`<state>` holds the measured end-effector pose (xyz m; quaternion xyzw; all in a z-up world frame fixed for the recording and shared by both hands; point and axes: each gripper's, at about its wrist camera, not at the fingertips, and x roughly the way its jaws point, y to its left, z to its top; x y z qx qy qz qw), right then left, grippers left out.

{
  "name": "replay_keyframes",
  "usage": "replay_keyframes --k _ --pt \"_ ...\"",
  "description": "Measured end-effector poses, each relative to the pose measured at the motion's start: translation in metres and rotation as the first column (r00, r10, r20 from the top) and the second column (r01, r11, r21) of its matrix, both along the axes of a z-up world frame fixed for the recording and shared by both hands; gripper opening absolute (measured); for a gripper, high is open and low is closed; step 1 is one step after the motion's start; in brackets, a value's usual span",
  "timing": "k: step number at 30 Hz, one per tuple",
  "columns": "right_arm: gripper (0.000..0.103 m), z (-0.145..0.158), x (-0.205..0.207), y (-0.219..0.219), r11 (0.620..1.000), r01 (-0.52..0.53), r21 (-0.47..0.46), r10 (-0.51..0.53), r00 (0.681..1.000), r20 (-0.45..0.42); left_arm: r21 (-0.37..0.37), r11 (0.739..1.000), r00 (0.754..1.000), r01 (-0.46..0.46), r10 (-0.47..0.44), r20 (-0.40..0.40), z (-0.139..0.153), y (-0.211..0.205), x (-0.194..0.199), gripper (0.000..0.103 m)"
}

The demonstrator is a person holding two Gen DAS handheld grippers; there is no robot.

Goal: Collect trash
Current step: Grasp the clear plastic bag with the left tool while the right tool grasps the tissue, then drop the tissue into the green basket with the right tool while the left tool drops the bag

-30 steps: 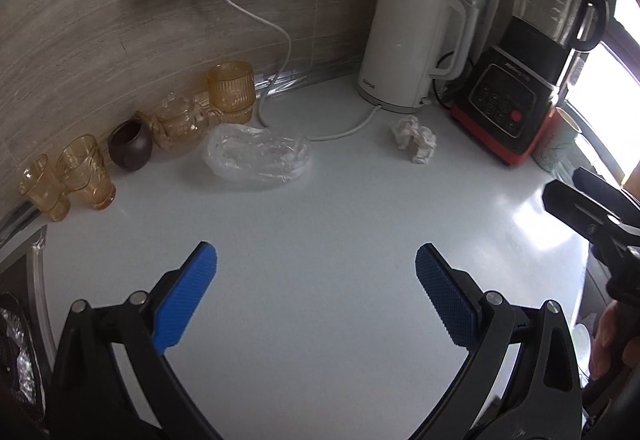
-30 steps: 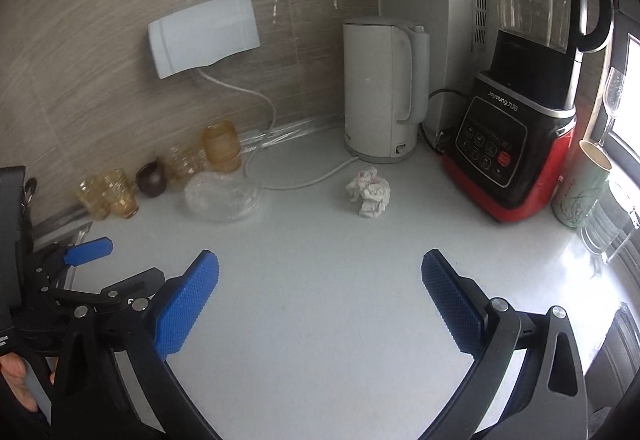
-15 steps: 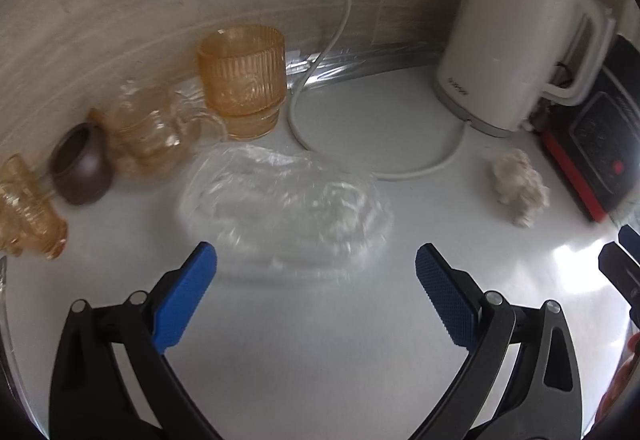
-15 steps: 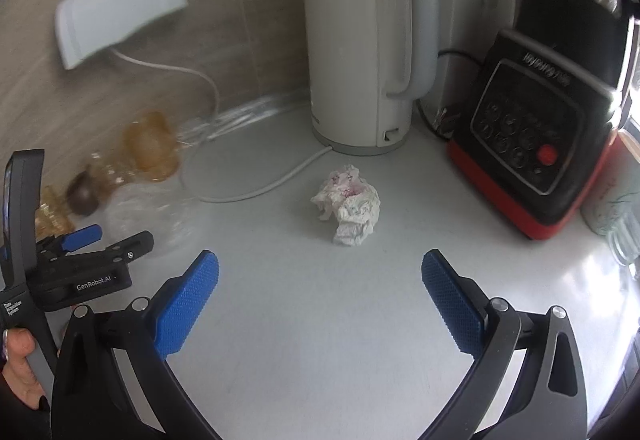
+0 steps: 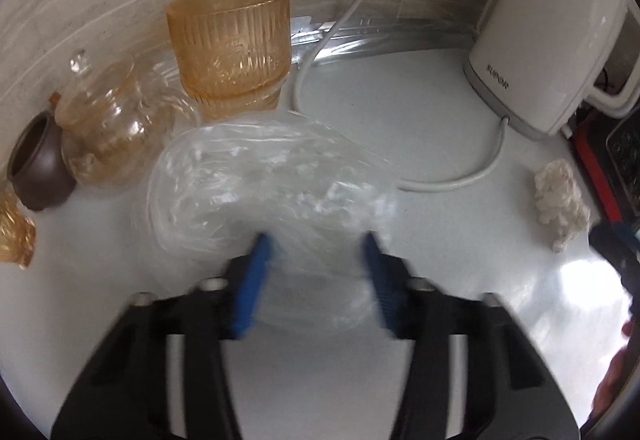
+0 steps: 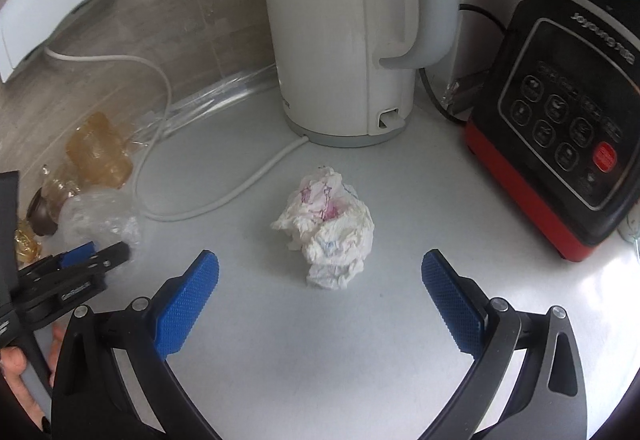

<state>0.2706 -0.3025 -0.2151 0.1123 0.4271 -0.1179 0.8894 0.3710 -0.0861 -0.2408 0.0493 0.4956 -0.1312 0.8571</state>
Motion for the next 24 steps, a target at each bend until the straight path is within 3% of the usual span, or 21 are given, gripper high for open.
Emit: replay_keyframes --k 2,8,11,12,14,15,17,24 --pt "0.101 -0.003 0.009 0.000 1.000 0.002 -0.003 -0.002 1.000 -0.007 -0.007 1.000 1.000 0.010 -0.010 -0.004 0.000 0.004 0.001 0.018" --pt "0.099 -0.015 0.033 -0.002 0.999 0.004 -0.044 -0.006 0.999 -0.047 -0.054 0.998 1.000 0.013 -0.014 -0.009 0.009 0.026 -0.010 0.012" --pt "0.066 -0.022 0.040 -0.004 1.000 -0.006 -0.017 0.004 0.997 -0.082 -0.045 0.999 1.000 0.027 -0.026 0.017 0.016 0.031 -0.019 0.012" --pt "0.060 -0.024 0.041 -0.004 1.000 -0.006 -0.007 0.005 0.996 -0.093 -0.048 0.998 0.999 0.031 -0.030 0.029 0.021 0.034 -0.024 0.012" --pt "0.031 -0.029 0.042 -0.005 1.000 -0.005 0.018 0.007 0.993 -0.115 -0.049 0.998 0.999 0.038 -0.036 0.040 0.025 0.036 -0.029 0.012" --pt "0.026 -0.030 0.041 -0.004 1.000 -0.004 0.022 0.007 0.993 -0.121 -0.050 0.998 0.998 0.042 -0.040 0.044 0.027 0.038 -0.031 0.012" --pt "0.019 -0.025 0.033 -0.001 0.999 -0.010 0.035 0.013 0.995 -0.103 -0.045 0.998 0.997 0.052 -0.050 0.053 0.033 0.041 -0.039 0.012" --pt "0.018 0.025 -0.040 0.026 0.996 -0.091 -0.001 0.091 0.996 -0.012 -0.072 0.990 0.987 0.125 -0.117 0.114 0.075 0.042 -0.104 0.012"
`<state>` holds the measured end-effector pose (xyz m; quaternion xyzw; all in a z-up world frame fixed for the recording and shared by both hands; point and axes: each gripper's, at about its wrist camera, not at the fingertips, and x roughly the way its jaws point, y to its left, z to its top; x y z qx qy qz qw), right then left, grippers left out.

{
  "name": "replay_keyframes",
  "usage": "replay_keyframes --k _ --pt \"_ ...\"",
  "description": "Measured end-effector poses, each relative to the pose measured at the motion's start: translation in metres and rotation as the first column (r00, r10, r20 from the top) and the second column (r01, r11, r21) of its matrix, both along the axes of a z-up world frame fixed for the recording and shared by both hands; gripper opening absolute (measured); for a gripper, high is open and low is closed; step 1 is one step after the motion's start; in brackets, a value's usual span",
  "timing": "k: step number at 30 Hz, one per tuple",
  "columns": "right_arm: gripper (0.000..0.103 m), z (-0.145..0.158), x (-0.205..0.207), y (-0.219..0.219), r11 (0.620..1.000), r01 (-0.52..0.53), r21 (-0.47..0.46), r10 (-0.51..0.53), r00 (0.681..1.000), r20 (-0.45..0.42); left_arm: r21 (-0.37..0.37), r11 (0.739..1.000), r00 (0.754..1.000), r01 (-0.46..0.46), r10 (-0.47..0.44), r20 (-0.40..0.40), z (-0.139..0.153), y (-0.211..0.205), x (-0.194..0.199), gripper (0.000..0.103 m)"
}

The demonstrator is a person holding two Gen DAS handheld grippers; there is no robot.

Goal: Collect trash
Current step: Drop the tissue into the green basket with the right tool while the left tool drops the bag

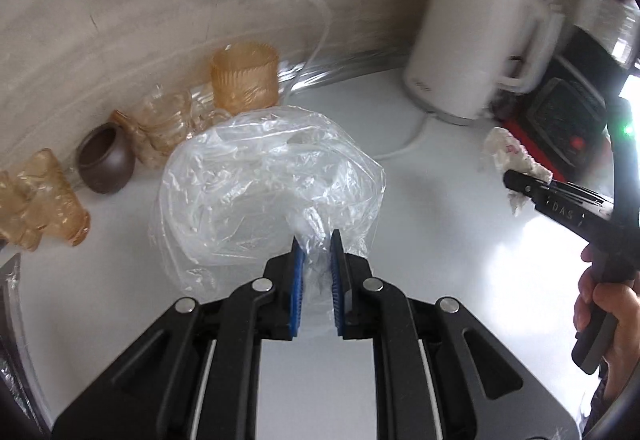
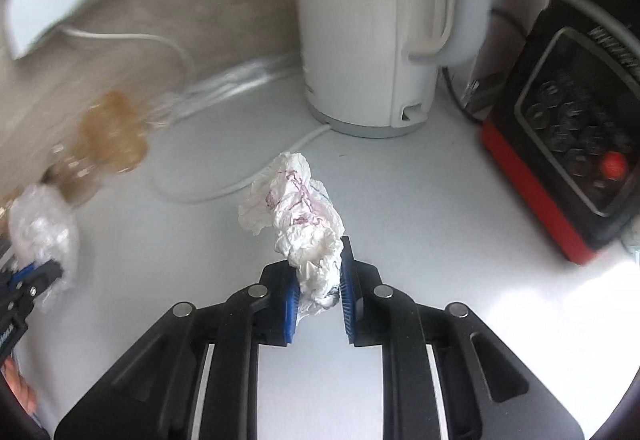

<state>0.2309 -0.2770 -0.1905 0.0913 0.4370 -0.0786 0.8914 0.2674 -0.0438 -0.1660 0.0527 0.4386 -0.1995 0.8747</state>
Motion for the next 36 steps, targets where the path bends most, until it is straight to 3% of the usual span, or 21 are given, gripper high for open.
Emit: replay_keyframes --k 6,12,17,22,26,30,33,35,36 --pt "0.019 0.040 -0.116 0.020 0.998 -0.039 0.055 0.036 0.997 0.066 -0.041 0.993 0.994 0.111 -0.110 0.026 0.037 0.005 -0.092 0.012" --pt "0.019 0.054 -0.218 0.038 0.996 -0.073 0.051 0.069 0.996 0.062 -0.050 0.983 0.984 0.175 -0.174 0.034 0.053 0.007 -0.192 0.012" --pt "0.020 0.043 -0.308 0.056 0.986 -0.165 0.029 0.165 0.986 0.000 -0.057 0.973 0.974 0.224 -0.225 -0.017 0.051 0.009 -0.279 0.012" --pt "0.020 0.011 -0.379 0.075 0.953 -0.293 0.079 0.301 0.948 -0.109 -0.041 0.957 0.952 0.286 -0.289 -0.099 0.031 0.018 -0.353 0.012" --pt "0.020 -0.013 -0.415 0.090 0.911 -0.392 0.129 0.410 0.896 -0.170 -0.022 0.964 0.951 0.266 -0.266 -0.155 0.012 0.021 -0.380 0.012" --pt "0.022 -0.031 -0.430 0.105 0.868 -0.484 0.113 0.497 0.843 -0.208 -0.010 0.971 0.954 0.239 -0.237 -0.185 -0.003 0.022 -0.394 0.012" --pt "0.031 -0.043 -0.426 0.111 0.854 -0.507 0.119 0.521 0.823 -0.227 -0.006 0.973 0.953 0.230 -0.226 -0.202 -0.013 0.022 -0.400 0.012" --pt "0.049 -0.053 -0.423 0.116 0.848 -0.514 0.127 0.529 0.813 -0.242 0.000 0.974 0.953 0.225 -0.220 -0.210 -0.018 0.023 -0.407 0.012" --pt "0.051 -0.055 -0.421 0.117 0.848 -0.514 0.128 0.530 0.812 -0.243 0.002 0.974 0.951 0.226 -0.220 -0.216 -0.021 0.024 -0.410 0.012"
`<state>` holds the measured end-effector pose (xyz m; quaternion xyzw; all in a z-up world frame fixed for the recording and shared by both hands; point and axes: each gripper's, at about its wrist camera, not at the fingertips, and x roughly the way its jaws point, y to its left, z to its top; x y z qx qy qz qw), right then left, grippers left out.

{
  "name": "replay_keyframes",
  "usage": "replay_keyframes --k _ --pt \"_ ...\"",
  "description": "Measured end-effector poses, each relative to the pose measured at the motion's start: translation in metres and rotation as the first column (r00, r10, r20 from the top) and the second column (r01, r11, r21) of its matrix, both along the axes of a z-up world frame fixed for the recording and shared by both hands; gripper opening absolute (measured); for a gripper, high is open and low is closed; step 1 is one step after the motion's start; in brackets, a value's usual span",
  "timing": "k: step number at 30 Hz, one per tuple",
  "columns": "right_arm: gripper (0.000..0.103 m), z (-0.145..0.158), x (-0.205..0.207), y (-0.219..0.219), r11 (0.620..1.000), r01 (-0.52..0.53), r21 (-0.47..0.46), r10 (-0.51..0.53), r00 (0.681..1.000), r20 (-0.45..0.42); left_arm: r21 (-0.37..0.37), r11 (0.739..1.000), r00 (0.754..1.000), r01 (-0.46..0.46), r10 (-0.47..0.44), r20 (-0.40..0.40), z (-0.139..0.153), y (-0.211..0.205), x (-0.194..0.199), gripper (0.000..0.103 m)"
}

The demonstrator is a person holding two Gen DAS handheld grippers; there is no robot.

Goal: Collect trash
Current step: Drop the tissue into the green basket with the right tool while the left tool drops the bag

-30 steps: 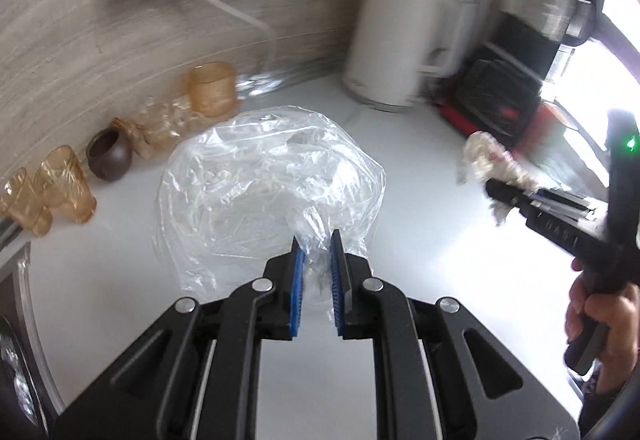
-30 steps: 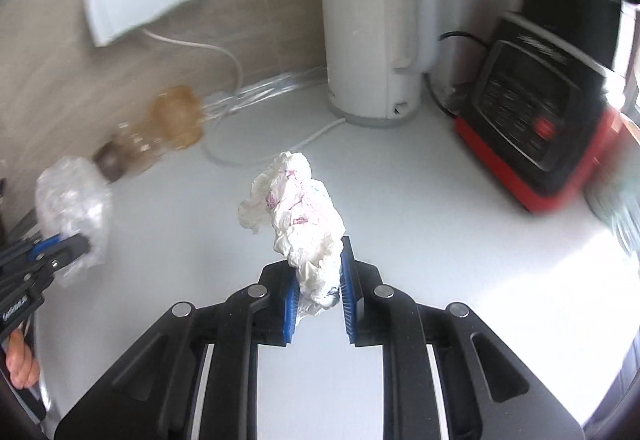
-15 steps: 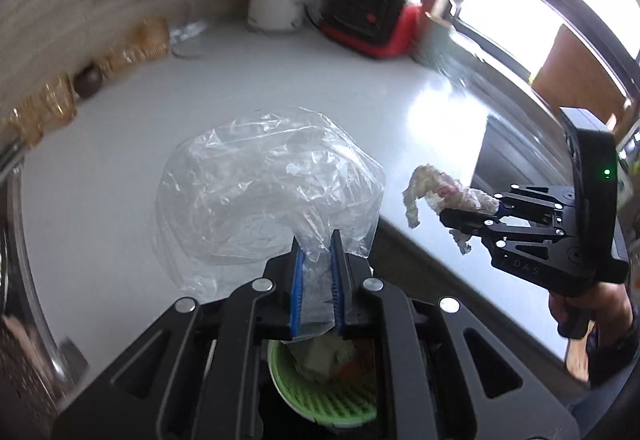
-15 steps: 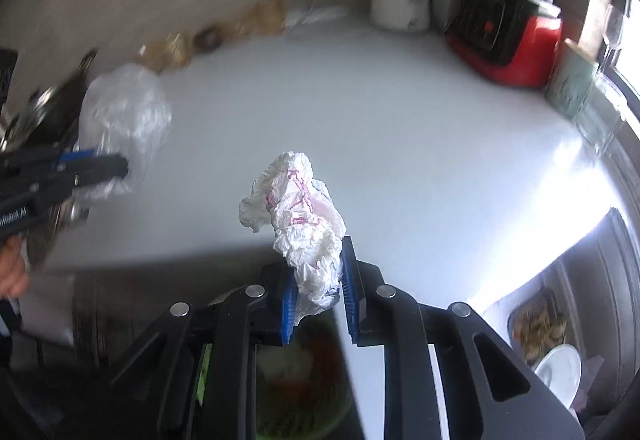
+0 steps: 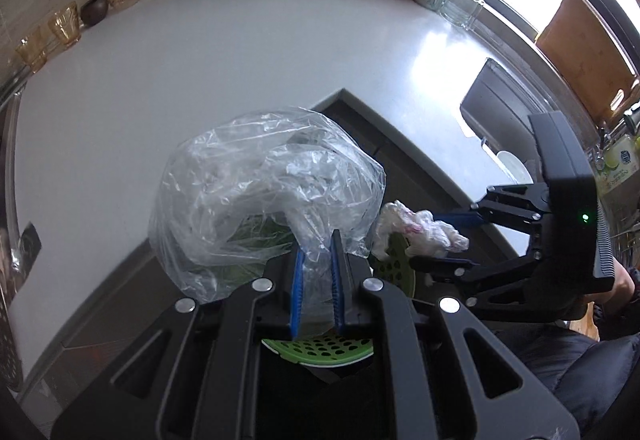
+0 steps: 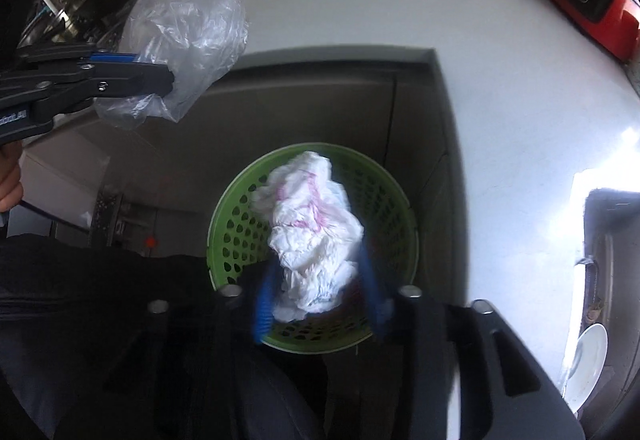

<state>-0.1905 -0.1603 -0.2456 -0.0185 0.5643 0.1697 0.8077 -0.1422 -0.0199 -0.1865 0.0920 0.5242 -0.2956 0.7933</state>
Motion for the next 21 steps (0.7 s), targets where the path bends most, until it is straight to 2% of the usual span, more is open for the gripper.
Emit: replay_keyframes --k 3,5,10,15,21 --pt "0.062 -0.002 0.004 0.001 1.000 -0.005 -0.001 0.005 1.000 0.000 0.002 1.000 1.000 0.005 -0.005 -0.021 -0.007 0.000 -0.007 0.012" --pt "0.074 0.004 0.003 -0.003 1.000 0.003 0.008 -0.003 1.000 0.017 0.005 1.000 0.999 0.011 -0.011 -0.037 -0.013 -0.002 -0.010 0.012" --pt "0.075 0.022 0.003 -0.015 0.996 0.049 0.068 -0.052 0.997 0.052 0.013 0.999 0.997 0.033 -0.032 -0.074 -0.021 -0.009 -0.014 0.012" --pt "0.075 0.034 0.003 -0.033 0.986 0.124 0.110 -0.133 0.987 0.085 0.029 0.994 0.988 0.107 -0.103 -0.115 -0.036 -0.019 -0.015 0.012" --pt "0.077 0.045 0.001 -0.055 0.976 0.180 0.126 -0.195 0.974 0.117 0.081 0.973 0.960 0.218 -0.198 -0.198 -0.068 -0.040 -0.015 0.012"
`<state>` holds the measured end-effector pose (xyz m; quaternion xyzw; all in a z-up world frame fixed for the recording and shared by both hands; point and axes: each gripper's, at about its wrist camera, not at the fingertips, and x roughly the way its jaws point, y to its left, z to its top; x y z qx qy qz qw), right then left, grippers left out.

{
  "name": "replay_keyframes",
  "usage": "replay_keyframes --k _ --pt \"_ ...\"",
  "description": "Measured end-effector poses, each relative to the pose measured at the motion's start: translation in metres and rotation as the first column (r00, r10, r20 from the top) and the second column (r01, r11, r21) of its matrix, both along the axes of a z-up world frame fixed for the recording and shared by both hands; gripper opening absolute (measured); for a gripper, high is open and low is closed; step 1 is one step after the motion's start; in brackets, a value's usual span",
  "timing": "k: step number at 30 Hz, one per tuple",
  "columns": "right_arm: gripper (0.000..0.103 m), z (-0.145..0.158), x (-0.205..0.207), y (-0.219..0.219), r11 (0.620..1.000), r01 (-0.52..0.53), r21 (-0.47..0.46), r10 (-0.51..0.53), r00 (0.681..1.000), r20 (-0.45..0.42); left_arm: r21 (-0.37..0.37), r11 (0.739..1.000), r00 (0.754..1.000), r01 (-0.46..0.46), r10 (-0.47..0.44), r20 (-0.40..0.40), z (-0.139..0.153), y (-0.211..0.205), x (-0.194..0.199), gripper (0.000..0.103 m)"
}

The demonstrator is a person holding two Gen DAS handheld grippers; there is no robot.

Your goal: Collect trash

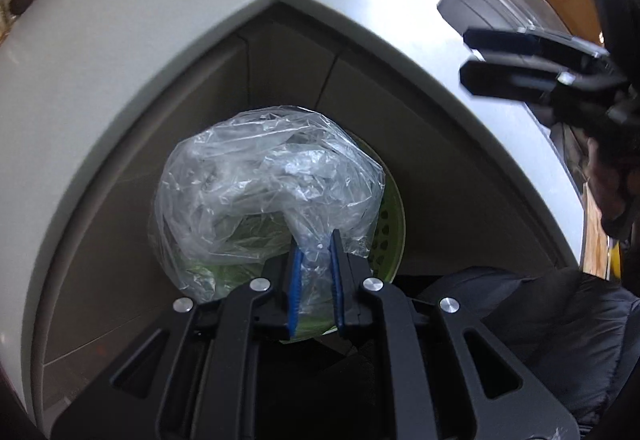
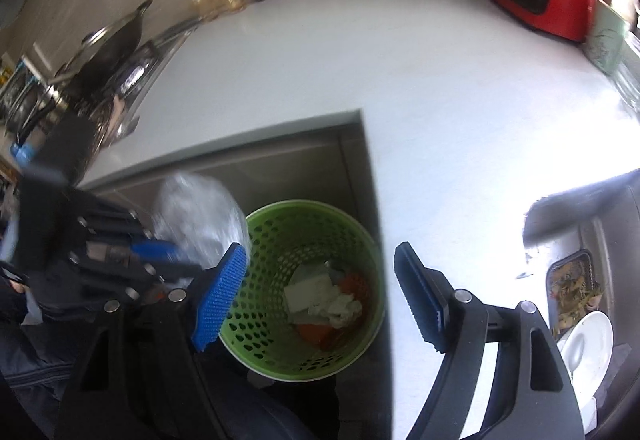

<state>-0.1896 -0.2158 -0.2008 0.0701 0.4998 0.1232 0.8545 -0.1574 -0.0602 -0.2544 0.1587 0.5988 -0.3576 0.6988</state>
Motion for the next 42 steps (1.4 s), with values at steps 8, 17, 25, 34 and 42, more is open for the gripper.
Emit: replay_keyframes --k 8,17,25,34,42 --pt "0.077 -0.003 -0.010 -0.012 0.999 0.045 0.002 -0.045 0.999 -0.009 0.045 0.999 1.000 0.026 -0.025 -0.020 -0.019 -0.014 0.002 0.077" --pt "0.077 -0.007 -0.013 -0.018 0.998 0.056 -0.001 -0.056 0.998 -0.020 0.068 0.998 1.000 -0.002 0.004 -0.031 -0.024 -0.015 0.005 0.080" --pt "0.087 -0.006 -0.007 -0.015 0.998 0.060 -0.021 -0.060 0.998 0.002 0.120 0.991 0.994 -0.065 0.054 0.090 -0.005 -0.010 0.014 0.083" --pt "0.099 0.022 0.031 -0.020 0.991 0.129 -0.028 -0.125 0.986 0.106 0.028 0.948 0.894 -0.316 0.287 0.344 0.068 0.011 0.050 0.095" --pt "0.101 0.105 0.069 -0.022 0.982 0.182 -0.059 -0.152 0.929 0.338 -0.126 0.845 0.686 -0.520 0.501 0.528 0.161 0.036 0.086 0.095"
